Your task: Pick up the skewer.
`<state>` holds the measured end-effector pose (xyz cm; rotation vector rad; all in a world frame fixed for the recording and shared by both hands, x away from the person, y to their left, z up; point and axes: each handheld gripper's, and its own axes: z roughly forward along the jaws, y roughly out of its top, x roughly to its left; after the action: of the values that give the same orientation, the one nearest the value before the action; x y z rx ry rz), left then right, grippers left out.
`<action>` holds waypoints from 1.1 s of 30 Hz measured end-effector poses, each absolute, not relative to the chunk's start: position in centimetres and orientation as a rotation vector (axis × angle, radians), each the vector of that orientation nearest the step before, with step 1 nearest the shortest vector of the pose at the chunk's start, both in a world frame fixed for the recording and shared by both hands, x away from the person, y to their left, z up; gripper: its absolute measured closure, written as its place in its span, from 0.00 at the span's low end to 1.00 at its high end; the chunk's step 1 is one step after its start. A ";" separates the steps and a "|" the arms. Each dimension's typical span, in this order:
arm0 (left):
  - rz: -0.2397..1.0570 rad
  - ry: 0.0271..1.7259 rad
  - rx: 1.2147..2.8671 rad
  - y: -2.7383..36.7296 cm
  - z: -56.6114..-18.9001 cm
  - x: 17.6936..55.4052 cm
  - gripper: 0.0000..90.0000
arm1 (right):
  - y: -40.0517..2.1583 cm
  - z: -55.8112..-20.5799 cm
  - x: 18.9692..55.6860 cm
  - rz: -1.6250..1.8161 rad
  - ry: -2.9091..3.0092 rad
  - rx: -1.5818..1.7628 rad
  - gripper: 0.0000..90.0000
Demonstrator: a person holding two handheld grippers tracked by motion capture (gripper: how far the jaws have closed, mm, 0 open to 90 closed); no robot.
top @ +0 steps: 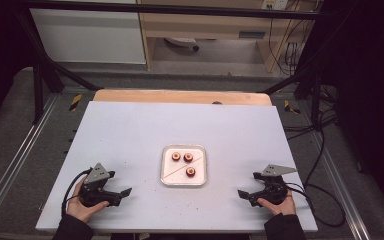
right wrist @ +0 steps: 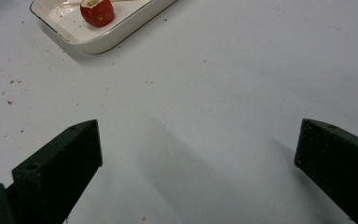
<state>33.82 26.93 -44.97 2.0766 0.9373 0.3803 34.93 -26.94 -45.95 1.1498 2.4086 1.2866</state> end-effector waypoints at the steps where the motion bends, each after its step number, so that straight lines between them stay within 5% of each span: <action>1: 0.381 0.935 2.080 26.9 -45.0 33.8 0.11 | -26.9 -45.9 34.9 1.287 2.407 1.150 0.01; 33: 0.376 0.881 2.122 23.5 -44.0 34.0 0.11 | -26.9 -45.9 35.0 1.290 2.403 1.153 0.02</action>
<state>33.99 23.53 -44.02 2.1218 0.8811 0.3762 34.99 -26.92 -45.89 1.1525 2.4034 1.2904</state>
